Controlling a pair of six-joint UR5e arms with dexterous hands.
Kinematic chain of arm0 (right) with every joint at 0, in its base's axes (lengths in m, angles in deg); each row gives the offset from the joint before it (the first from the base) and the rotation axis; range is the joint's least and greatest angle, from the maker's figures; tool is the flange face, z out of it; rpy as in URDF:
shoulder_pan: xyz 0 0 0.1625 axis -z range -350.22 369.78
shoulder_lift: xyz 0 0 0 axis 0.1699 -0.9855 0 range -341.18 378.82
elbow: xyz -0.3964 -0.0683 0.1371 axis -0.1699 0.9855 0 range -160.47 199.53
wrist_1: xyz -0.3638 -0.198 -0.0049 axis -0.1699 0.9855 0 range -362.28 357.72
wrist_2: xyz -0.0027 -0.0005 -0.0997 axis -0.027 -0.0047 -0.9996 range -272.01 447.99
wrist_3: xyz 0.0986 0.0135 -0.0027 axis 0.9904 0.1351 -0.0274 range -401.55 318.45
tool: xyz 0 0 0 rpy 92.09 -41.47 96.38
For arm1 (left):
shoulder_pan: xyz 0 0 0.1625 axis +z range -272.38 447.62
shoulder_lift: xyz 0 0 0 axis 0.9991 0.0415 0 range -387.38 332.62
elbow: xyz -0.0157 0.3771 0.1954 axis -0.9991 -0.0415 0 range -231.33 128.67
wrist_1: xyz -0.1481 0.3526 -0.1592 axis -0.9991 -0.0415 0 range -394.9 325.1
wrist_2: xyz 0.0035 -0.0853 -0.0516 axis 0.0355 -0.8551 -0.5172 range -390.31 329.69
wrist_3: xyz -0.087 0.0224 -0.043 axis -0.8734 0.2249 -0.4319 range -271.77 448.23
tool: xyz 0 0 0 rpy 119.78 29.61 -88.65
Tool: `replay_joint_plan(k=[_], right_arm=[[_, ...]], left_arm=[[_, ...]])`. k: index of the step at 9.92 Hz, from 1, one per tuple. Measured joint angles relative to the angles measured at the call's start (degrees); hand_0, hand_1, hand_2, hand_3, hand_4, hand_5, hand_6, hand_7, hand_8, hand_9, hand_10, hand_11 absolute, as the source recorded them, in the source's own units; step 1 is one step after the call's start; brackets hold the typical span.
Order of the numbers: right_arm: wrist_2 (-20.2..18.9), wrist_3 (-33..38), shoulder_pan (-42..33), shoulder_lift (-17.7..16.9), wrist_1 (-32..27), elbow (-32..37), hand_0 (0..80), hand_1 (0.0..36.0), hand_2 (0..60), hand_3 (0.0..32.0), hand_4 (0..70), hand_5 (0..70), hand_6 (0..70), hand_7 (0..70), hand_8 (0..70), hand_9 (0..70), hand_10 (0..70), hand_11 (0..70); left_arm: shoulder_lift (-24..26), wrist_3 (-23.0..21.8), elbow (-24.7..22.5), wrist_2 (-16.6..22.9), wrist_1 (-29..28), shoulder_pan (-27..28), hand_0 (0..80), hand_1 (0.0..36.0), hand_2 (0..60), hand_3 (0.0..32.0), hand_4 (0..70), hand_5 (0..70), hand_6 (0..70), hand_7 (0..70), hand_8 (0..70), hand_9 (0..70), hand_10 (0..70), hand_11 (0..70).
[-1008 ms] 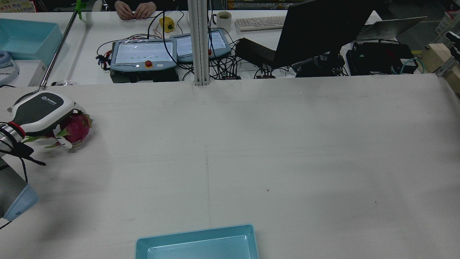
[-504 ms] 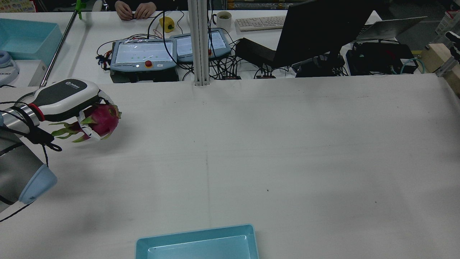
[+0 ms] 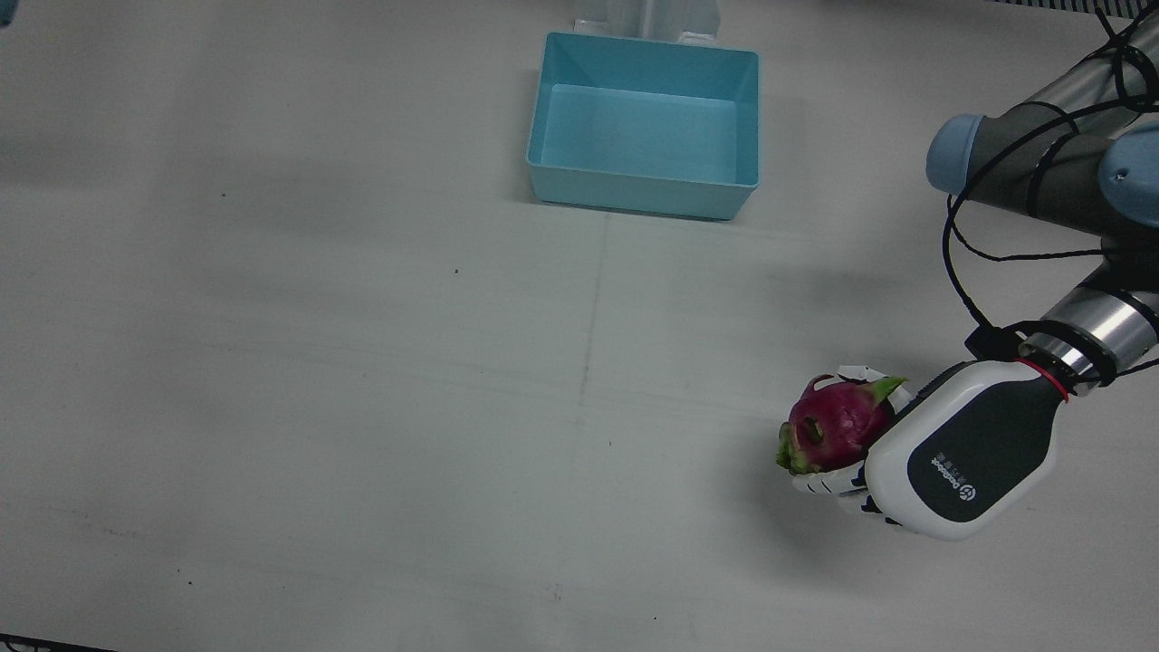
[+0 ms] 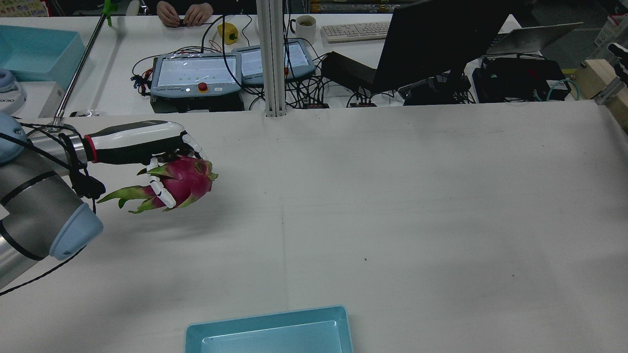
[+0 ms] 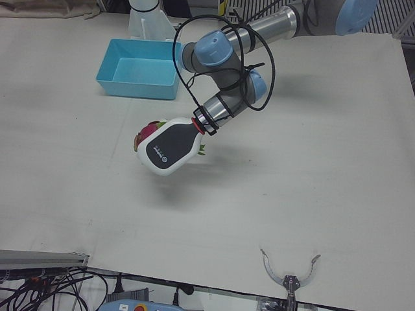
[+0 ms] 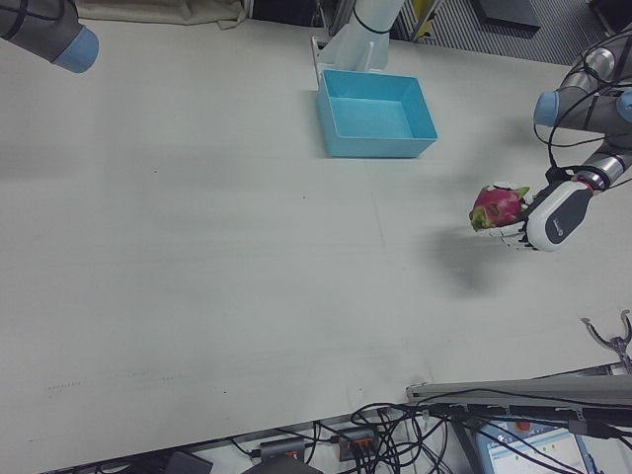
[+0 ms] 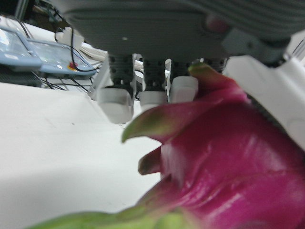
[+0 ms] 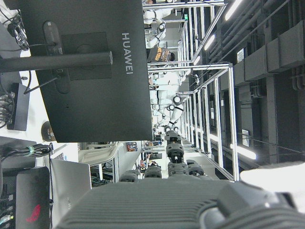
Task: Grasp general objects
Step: 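Lift the dragon fruit and carry it toward the blue tray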
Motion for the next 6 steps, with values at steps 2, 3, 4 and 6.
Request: replay_joint_plan(k=[2,3,4,6], right_arm=[[0.0,0.0,0.0,0.0,0.0,-0.1,0.0,0.0,0.0,0.0,0.0,0.0,0.0,0.0,0.0,0.0,0.0,0.0],[0.0,0.0,0.0,0.0,0.0,-0.1,0.0,0.0,0.0,0.0,0.0,0.0,0.0,0.0,0.0,0.0,0.0,0.0],[0.0,0.0,0.0,0.0,0.0,-0.1,0.0,0.0,0.0,0.0,0.0,0.0,0.0,0.0,0.0,0.0,0.0,0.0],[0.0,0.0,0.0,0.0,0.0,-0.1,0.0,0.0,0.0,0.0,0.0,0.0,0.0,0.0,0.0,0.0,0.0,0.0]], left_arm=[[1.4,-8.1,-3.1,5.4,0.8,0.3,46.4,4.8,60.0,0.0,70.0,70.0,70.0,70.0,70.0,70.0,70.0,70.0],[2.5,-11.2,-5.0,6.8,1.9,1.4,47.0,5.8,60.0,0.0,70.0,70.0,70.0,70.0,70.0,70.0,70.0,70.0],[3.6,-14.3,-6.4,7.8,2.8,4.2,47.7,6.9,60.0,0.0,70.0,70.0,70.0,70.0,70.0,70.0,70.0,70.0],[6.5,-18.6,-7.5,8.4,4.3,12.8,47.5,6.5,60.0,0.0,70.0,70.0,70.0,70.0,70.0,70.0,70.0,70.0]])
